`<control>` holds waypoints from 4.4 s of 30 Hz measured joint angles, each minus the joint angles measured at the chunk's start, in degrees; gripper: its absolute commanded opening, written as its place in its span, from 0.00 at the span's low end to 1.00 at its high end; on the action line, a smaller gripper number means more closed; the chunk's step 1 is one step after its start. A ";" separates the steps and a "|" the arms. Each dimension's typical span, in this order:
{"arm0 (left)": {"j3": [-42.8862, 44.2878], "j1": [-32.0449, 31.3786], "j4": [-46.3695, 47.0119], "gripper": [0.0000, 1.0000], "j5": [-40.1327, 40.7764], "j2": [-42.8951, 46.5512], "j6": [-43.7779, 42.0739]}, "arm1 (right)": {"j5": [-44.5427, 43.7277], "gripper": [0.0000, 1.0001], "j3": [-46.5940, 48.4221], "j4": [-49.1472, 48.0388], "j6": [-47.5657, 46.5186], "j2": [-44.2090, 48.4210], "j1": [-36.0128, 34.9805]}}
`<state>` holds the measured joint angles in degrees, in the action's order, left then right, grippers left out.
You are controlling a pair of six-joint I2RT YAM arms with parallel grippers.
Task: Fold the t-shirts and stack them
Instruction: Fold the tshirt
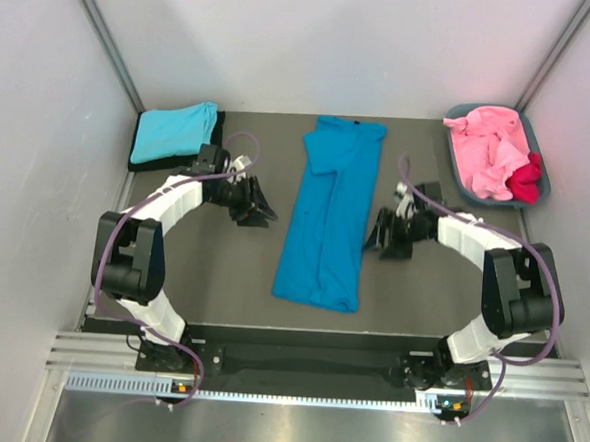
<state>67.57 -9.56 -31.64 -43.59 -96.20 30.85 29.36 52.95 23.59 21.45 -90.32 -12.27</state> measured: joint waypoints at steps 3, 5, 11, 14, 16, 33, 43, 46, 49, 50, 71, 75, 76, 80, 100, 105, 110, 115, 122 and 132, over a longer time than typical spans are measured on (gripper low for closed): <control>-3.50 0.04 0.26 0.46 -0.02 0.20 1.97 | 4.87 0.63 -7.08 6.29 1.33 2.67 -0.11; -6.01 0.07 0.57 0.45 -0.11 0.20 2.97 | 7.41 0.63 -9.42 7.76 1.60 4.63 -0.20; -13.33 -1.20 0.33 0.45 0.02 0.09 4.81 | 12.44 0.58 -15.45 8.13 2.84 6.69 -1.51; -15.72 -3.19 0.74 0.45 0.13 0.02 5.31 | 13.31 0.57 -19.39 6.08 4.83 6.67 -3.56; -17.31 -4.57 1.01 0.44 0.13 -0.02 5.73 | 13.70 0.56 -20.85 5.40 6.25 6.51 -6.01; -22.38 -7.15 1.27 0.41 2.93 -2.05 7.45 | 14.49 0.46 -18.78 1.11 11.82 1.31 -10.23; -22.36 -9.99 1.73 0.38 1.18 -3.72 8.24 | 12.63 0.39 -15.72 1.70 13.27 -1.68 -12.02; -22.36 -10.10 1.77 0.35 1.20 -3.72 8.24 | 12.46 0.37 -14.99 1.51 13.42 -2.49 -12.66; -22.40 -10.14 2.08 0.28 1.42 -3.72 8.26 | 12.70 0.33 -14.86 0.92 13.75 -3.23 -12.92; -22.49 -10.16 2.34 0.27 1.46 -3.72 8.28 | 12.85 0.31 -14.69 0.90 13.94 -3.63 -12.98; -2.10 -8.59 -4.09 0.00 2.25 -4.68 0.35 | 9.66 0.00 -8.31 4.72 7.21 3.23 -5.01; 3.98 -8.07 -4.42 0.00 2.45 -5.99 -0.83 | 9.01 0.00 -4.28 5.20 5.27 4.87 -3.72; 5.05 -7.91 -4.42 0.00 2.62 -6.54 -0.83 | 8.79 0.00 -3.28 5.16 4.94 4.87 -3.67; 9.44 -7.34 -4.28 0.00 3.52 -9.64 -0.66 | 7.54 0.00 0.44 4.24 4.00 4.57 -2.60; 35.36 -6.27 2.29 0.00 7.87 -28.28 -1.42 | 2.16 0.00 22.14 -4.37 0.59 -16.55 2.40; 38.51 -6.27 3.39 0.04 8.46 -32.44 -1.44 | 1.40 0.00 25.55 -4.28 -0.02 -20.22 2.43; 41.66 -6.27 4.79 0.06 8.57 -36.13 -1.42 | 0.17 0.00 28.55 -4.33 -0.90 -22.51 2.45; 43.56 -6.27 5.77 0.42 9.07 -37.48 -1.49 | -1.42 0.27 30.10 -4.24 -2.01 -23.89 2.45; 46.31 -5.68 4.98 0.59 14.56 -36.87 -3.69 | -4.98 0.49 32.24 -2.67 -3.91 -24.02 2.71; 29.83 3.69 -3.98 0.56 5.33 -22.77 -7.58 | 4.98 0.54 12.17 2.60 0.83 -10.67 7.56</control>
<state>97.41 -5.87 -35.62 -38.26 -118.98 23.27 34.35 65.12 26.20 22.28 -100.99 -4.71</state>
